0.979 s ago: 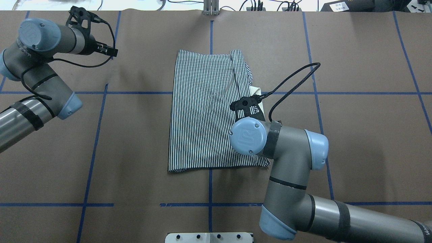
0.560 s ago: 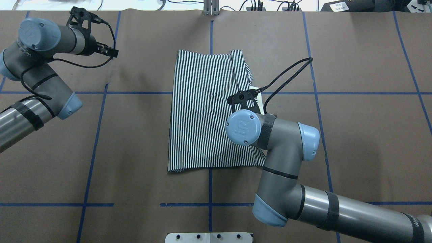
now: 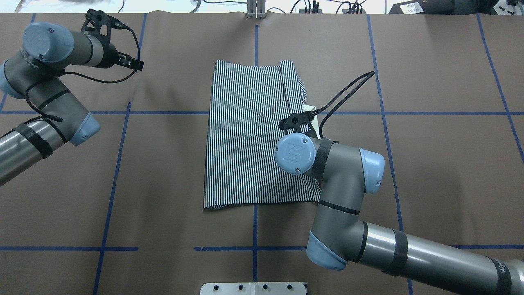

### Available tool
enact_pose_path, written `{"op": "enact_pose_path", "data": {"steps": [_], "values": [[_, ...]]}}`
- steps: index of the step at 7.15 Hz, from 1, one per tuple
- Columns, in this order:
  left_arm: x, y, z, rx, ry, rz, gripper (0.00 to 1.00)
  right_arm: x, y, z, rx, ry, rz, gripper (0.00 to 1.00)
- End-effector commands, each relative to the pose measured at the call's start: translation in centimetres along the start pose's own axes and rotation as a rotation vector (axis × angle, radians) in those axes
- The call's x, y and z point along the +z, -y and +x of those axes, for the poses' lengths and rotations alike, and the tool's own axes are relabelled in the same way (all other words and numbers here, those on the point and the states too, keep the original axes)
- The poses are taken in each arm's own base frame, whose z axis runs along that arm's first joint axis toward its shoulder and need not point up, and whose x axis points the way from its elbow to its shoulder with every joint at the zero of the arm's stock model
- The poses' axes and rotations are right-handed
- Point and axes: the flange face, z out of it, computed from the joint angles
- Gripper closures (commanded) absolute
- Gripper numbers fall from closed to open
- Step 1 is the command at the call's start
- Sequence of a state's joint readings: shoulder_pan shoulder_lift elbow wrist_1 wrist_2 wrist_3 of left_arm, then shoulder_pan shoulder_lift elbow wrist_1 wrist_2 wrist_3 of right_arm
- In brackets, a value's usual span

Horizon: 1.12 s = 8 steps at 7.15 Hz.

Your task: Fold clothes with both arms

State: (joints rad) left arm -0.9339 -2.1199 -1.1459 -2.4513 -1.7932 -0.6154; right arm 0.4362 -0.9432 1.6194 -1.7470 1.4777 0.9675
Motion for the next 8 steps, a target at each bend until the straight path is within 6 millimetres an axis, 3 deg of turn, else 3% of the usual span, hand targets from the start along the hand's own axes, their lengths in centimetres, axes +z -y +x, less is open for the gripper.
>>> {"op": "enact_pose_path", "data": {"steps": [1, 3, 4, 7, 8], "values": [[0.1, -0.2, 0.4, -0.006, -0.004, -0.003, 0.0, 0.4, 1.8, 2.6, -0.026, -0.019, -0.009, 0.0], [0.4, -0.5, 0.8, -0.007, -0.006, -0.008, 0.0, 1.7, 1.9, 6.6, -0.039, -0.049, -0.017, 0.0], [0.4, -0.5, 0.8, -0.006, -0.008, -0.008, 0.0, 3.1, 0.3, 8.9, -0.058, -0.068, -0.03, 0.0], [0.3, -0.5, 0.8, -0.008, -0.008, -0.008, 0.0, 2.3, 0.5, 10.1, -0.034, -0.054, -0.012, 0.0], [0.3, -0.4, 0.9, -0.006, -0.01, -0.006, 0.0, 0.6, 2.2, 9.3, -0.005, -0.024, 0.003, 0.0]]}}
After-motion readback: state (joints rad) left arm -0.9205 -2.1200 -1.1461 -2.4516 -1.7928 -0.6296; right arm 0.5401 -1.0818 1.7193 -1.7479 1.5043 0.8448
